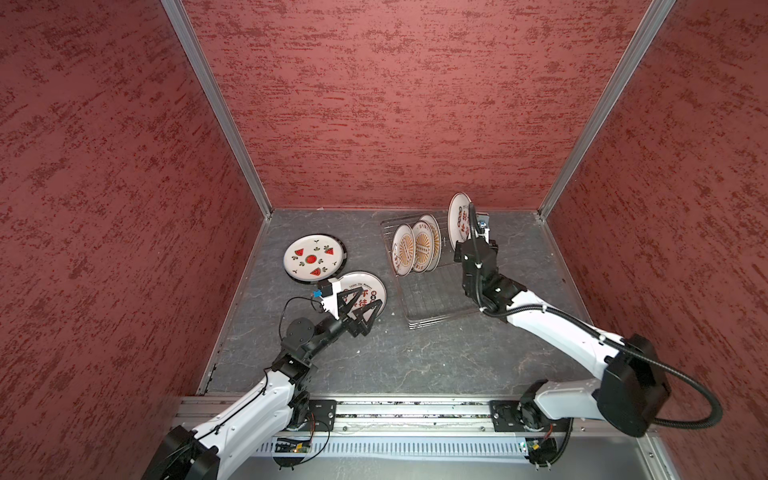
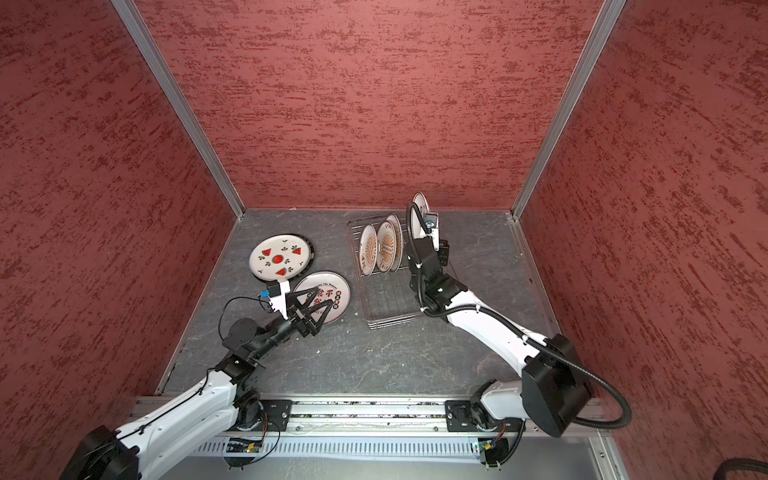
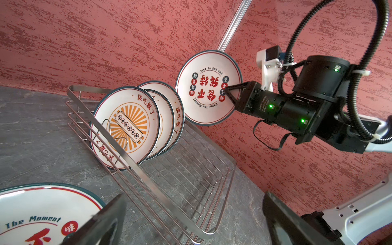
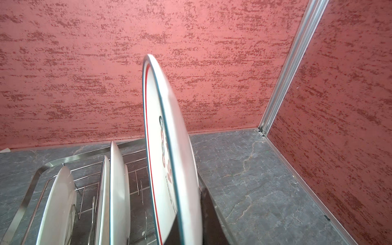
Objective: Unload the plates from the dish rack
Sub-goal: 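Lift the gripped lettered plate up out of the rack with the right gripper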
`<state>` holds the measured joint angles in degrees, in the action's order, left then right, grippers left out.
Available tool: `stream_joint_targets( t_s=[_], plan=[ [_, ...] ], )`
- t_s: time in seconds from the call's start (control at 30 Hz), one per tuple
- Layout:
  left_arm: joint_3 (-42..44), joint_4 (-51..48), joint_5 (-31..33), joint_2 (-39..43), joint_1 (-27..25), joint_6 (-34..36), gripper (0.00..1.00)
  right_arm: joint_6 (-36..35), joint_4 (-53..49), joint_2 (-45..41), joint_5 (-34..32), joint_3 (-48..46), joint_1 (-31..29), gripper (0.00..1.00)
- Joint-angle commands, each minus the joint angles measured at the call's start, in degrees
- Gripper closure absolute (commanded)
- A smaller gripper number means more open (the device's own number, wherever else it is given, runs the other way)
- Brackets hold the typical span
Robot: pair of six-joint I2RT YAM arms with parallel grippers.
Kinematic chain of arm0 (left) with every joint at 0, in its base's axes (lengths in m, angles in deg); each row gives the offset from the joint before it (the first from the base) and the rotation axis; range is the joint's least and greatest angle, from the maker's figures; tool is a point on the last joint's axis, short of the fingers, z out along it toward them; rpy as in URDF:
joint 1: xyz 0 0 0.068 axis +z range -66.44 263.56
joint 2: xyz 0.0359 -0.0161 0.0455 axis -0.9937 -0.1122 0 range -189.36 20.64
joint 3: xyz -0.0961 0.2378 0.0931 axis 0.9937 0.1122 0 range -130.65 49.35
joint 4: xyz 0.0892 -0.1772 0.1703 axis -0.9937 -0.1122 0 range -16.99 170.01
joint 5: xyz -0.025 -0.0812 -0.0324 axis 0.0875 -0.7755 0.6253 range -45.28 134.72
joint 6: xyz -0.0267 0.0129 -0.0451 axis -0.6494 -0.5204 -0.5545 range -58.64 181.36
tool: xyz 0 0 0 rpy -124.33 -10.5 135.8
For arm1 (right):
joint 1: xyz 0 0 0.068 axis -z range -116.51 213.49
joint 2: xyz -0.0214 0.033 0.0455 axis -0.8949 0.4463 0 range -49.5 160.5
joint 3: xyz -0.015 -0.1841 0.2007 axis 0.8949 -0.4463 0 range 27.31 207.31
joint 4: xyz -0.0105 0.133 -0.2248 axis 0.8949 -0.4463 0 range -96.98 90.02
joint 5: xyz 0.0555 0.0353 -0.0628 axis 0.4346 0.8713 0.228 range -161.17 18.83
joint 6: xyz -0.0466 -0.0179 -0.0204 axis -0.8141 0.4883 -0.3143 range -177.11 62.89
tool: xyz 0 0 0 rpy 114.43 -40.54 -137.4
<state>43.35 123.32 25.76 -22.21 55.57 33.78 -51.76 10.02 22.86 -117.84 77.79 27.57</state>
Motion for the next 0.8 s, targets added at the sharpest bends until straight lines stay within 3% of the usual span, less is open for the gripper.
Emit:
stream_joint_targets(
  t_s=[0.0, 0.2, 0.4, 0.77],
  plan=[
    [0.48, 0.02, 0.54, 0.33, -0.32, 0.12, 0.01, 1.29, 7.72, -7.64, 5.09, -5.39, 0.43, 0.93],
    [0.63, -1.33, -1.01, 2.86, -0.66, -1.26, 0.01, 4.46, 6.6, -19.61, 13.01, -12.23, 2.34, 0.93],
    [0.64, -4.79, 0.07, 6.6, -1.02, -0.67, 0.01, 10.65, 4.18, -28.04, 32.56, -15.88, 6.41, 0.93],
    [0.2, -10.44, -0.34, 11.58, -1.1, -2.53, 0.01, 22.24, 8.44, -25.82, 61.52, -16.01, 14.36, 0.97]
  ],
)
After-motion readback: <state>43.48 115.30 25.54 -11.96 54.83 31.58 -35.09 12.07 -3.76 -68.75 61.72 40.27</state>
